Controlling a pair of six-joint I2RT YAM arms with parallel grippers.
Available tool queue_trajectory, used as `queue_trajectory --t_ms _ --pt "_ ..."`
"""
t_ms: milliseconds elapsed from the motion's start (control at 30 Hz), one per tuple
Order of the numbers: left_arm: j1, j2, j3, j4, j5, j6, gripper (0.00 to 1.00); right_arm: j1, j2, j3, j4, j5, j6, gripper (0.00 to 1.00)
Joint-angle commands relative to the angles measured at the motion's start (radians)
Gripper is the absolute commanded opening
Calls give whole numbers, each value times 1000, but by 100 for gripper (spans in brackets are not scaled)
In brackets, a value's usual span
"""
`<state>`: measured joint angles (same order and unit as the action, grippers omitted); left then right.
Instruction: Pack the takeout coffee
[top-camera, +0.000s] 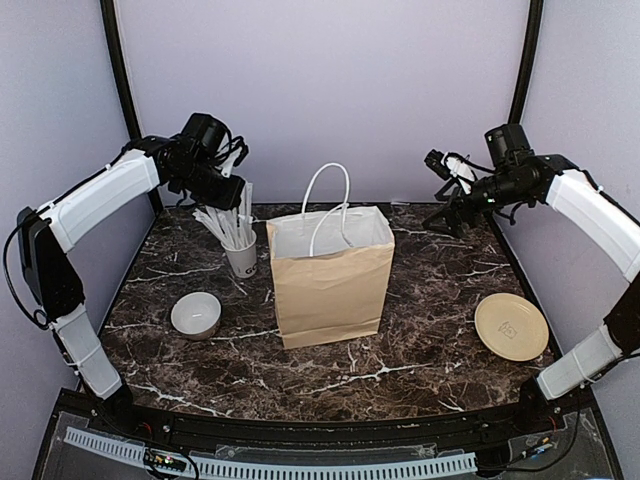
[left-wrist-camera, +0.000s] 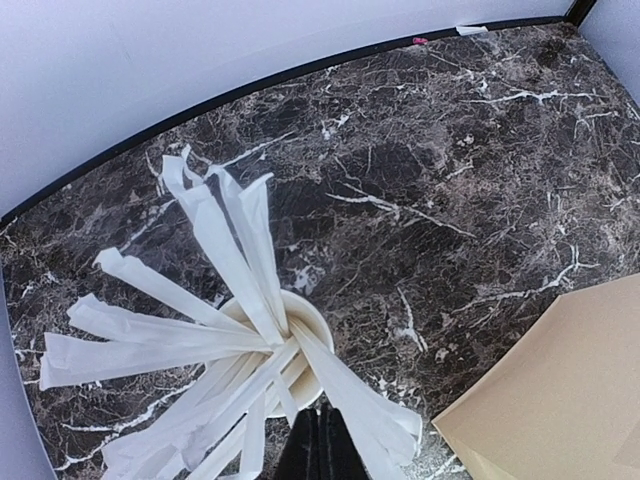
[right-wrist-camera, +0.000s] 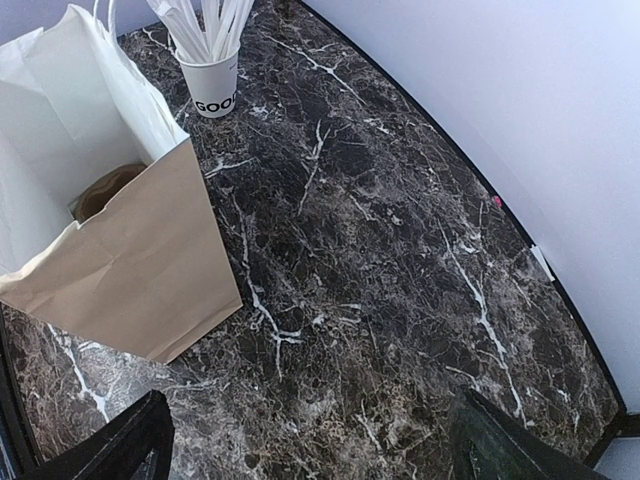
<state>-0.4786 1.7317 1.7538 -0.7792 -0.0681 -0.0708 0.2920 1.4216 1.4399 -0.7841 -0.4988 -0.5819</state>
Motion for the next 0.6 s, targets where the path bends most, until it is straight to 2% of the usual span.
queue_trajectory --t_ms 0,333,567 --pt "1 -41 89 -70 5 8 0 -7 -19 -9 33 3 4 96" --pt "2 -138 275 -216 12 10 0 -7 -14 29 13 3 2 96" --pt "0 -268 322 -183 170 0 0 -7 -3 62 -8 33 -2 97"
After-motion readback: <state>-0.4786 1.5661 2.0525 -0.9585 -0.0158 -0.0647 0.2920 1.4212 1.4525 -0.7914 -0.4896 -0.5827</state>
